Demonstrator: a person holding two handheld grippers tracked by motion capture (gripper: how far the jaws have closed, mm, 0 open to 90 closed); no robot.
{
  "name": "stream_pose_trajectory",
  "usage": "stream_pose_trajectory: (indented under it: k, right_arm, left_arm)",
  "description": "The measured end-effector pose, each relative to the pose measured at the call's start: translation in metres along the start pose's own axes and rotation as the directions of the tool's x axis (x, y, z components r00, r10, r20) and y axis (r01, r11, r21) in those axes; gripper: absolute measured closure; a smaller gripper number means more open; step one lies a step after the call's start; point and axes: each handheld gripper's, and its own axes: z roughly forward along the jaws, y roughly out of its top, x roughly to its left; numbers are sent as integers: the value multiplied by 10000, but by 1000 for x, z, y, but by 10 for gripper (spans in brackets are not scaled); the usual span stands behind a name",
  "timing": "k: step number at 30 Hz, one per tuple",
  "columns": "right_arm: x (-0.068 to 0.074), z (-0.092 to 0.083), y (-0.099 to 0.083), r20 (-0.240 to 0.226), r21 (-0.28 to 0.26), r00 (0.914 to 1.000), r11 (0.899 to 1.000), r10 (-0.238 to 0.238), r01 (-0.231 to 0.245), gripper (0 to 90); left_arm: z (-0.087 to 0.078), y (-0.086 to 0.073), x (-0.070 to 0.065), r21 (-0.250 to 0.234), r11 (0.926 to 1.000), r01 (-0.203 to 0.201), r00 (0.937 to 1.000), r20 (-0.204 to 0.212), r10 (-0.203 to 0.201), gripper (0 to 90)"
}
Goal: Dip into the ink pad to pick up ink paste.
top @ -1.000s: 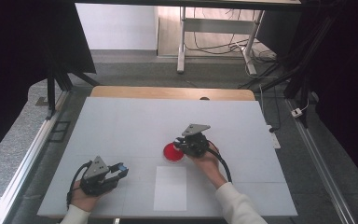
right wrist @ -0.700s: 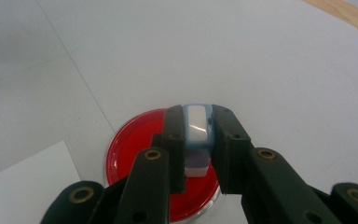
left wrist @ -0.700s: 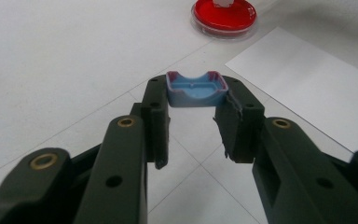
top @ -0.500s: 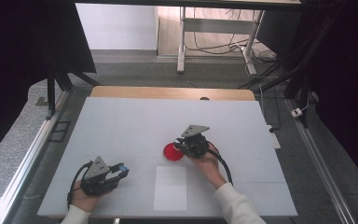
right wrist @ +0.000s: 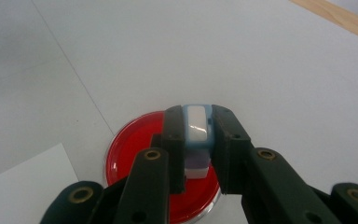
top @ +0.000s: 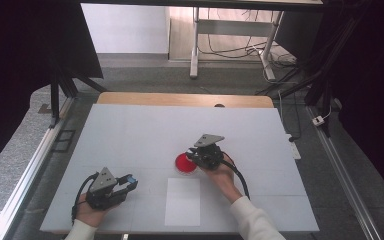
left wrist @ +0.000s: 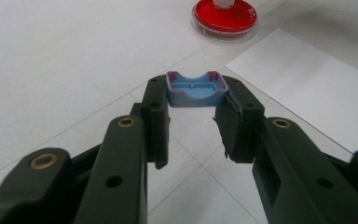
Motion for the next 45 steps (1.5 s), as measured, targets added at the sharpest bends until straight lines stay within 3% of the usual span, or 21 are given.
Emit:
stream_pose_trajectory:
  k: [8,12,25,45]
  right_arm:
    - [-2,-4,1,-129,-180,9998,9997,146,-148,753]
    - [-1,-5,2,-67,-124,10000,9999,0,-1,753]
    - [-4,-20,8,-616,-910,9968,9943,500,-555,752]
    - [-3,-40,10,-764,-1356,9943,9872,739,-838,752]
  left_arm:
    - [0,0,1,-7,10000,8,10000,-6,-8,651]
    - [0,0,1,-18,10000,21,10000,-4,-21,651]
    - [0,0,0,-10,10000,1,10000,-8,-1,651]
    - [-1,0,1,-20,10000,12,10000,-44,-13,651]
